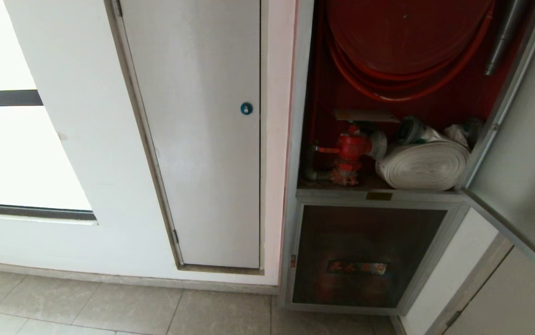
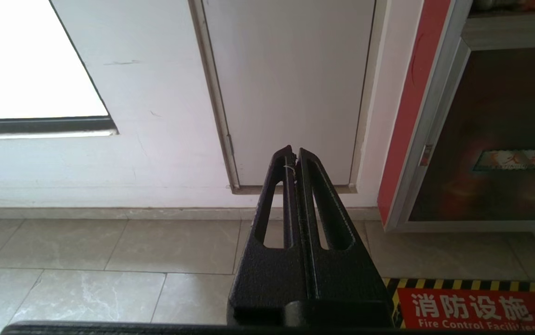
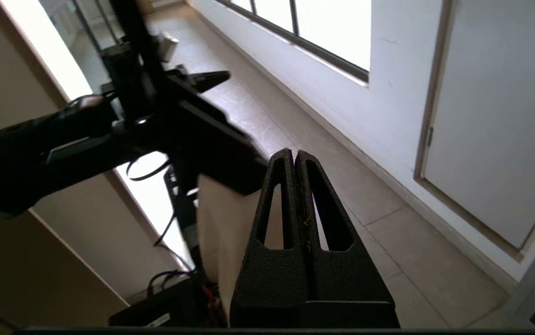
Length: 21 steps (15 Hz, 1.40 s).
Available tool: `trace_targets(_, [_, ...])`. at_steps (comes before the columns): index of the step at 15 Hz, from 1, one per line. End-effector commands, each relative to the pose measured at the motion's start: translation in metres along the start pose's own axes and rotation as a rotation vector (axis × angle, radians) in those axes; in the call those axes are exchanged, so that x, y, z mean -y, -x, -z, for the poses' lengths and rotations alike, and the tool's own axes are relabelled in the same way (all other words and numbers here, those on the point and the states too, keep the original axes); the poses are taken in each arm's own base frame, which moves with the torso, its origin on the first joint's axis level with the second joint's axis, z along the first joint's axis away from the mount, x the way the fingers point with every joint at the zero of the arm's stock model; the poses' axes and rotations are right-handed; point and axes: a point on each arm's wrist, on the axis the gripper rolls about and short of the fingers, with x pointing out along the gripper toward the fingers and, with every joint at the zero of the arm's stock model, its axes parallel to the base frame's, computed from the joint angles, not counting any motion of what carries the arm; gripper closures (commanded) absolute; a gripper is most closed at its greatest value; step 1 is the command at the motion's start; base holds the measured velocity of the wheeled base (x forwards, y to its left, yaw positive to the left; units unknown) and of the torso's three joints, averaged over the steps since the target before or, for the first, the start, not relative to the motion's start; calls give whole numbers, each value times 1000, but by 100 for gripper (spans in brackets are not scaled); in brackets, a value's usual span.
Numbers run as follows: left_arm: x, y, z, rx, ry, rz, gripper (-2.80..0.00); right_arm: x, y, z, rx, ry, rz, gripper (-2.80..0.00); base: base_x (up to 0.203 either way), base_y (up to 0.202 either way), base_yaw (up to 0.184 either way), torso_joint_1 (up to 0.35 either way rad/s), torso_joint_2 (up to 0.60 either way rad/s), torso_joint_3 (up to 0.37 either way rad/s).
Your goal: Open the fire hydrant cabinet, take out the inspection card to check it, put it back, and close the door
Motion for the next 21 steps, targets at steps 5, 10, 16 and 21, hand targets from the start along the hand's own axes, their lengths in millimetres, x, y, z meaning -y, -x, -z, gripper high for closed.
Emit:
trace_targets(5, [0, 0, 0, -2, -2, 2, 0, 6, 20, 60, 175, 118, 640, 0, 0, 0, 0, 0, 0, 0])
trace_targets(10, [0, 0, 0, -2, -6, 3, 0, 50, 15, 126, 41, 242, 1035, 0, 0, 0, 0, 0, 0, 0])
trace_targets(16, [0, 0, 0, -2, -9, 3, 0, 53, 15, 133, 18, 227, 1064, 0, 0, 0, 0, 0, 0, 0])
trace_targets(21, [0, 0, 0, -5, -9, 2, 0, 53, 15, 133, 17, 228, 1064, 0, 0, 0, 0, 0, 0, 0])
